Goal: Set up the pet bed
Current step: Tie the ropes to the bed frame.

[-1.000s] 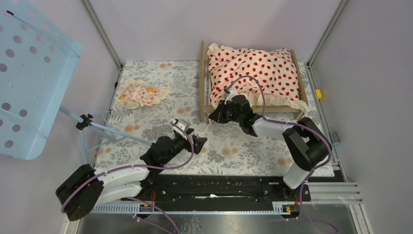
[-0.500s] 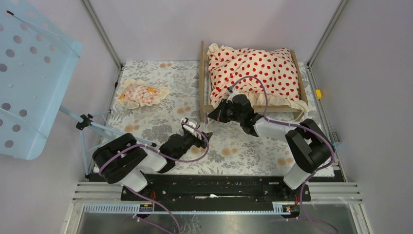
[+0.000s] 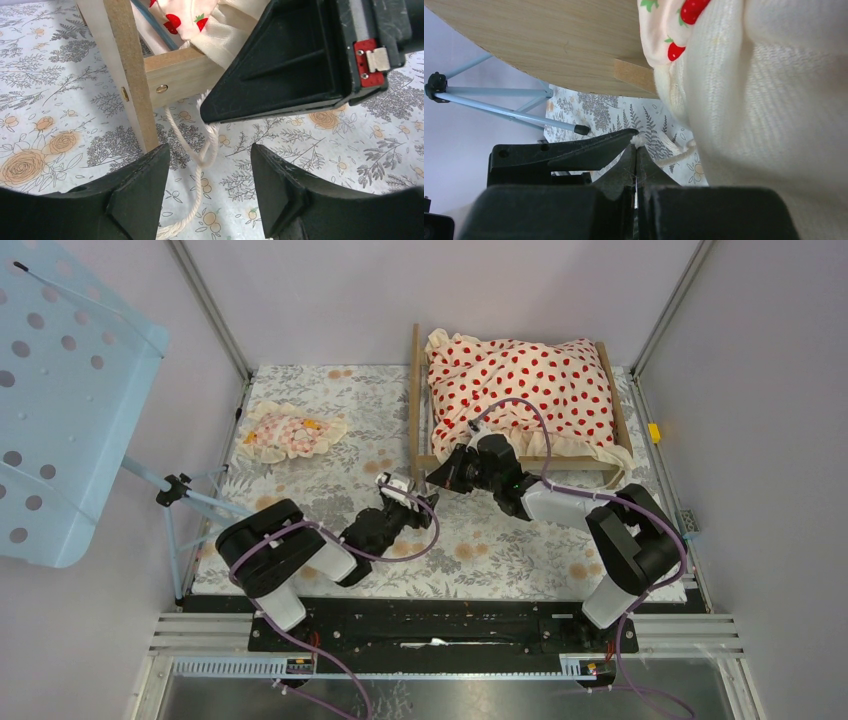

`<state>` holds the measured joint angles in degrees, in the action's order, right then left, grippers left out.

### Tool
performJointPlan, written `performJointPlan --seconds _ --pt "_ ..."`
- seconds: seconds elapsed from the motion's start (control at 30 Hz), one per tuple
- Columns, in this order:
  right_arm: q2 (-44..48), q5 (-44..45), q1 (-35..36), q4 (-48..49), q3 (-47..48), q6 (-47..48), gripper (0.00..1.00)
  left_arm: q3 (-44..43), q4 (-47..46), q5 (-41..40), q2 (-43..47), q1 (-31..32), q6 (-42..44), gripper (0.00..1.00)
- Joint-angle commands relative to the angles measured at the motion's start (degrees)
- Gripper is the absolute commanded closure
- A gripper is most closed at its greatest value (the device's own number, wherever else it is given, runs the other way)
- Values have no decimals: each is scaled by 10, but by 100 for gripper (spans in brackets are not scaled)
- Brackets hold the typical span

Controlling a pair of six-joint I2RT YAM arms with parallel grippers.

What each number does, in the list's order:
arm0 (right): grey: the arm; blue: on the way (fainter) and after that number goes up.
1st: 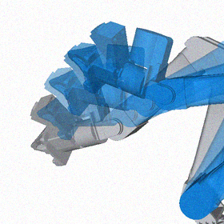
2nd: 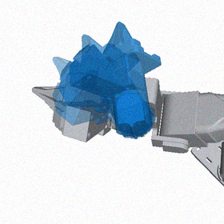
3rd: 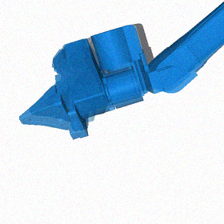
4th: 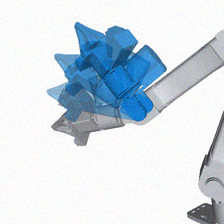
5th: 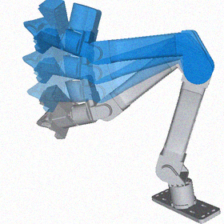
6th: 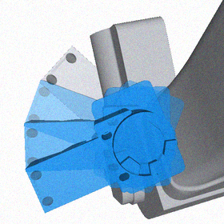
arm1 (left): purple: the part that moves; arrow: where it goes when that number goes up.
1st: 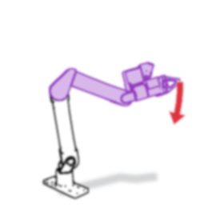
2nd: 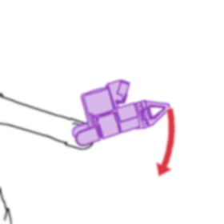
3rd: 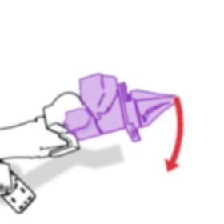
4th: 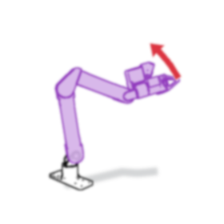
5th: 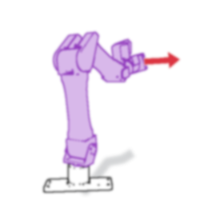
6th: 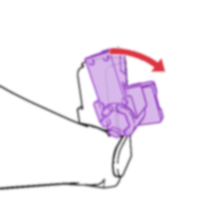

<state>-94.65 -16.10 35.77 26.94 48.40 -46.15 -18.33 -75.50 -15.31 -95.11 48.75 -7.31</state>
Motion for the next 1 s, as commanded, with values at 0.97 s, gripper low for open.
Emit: performJointPlan --seconds 0.97 --pt "51 -23 -2 -1 -24 -25 100 -62 -41 17 -64 -31 -3 75"
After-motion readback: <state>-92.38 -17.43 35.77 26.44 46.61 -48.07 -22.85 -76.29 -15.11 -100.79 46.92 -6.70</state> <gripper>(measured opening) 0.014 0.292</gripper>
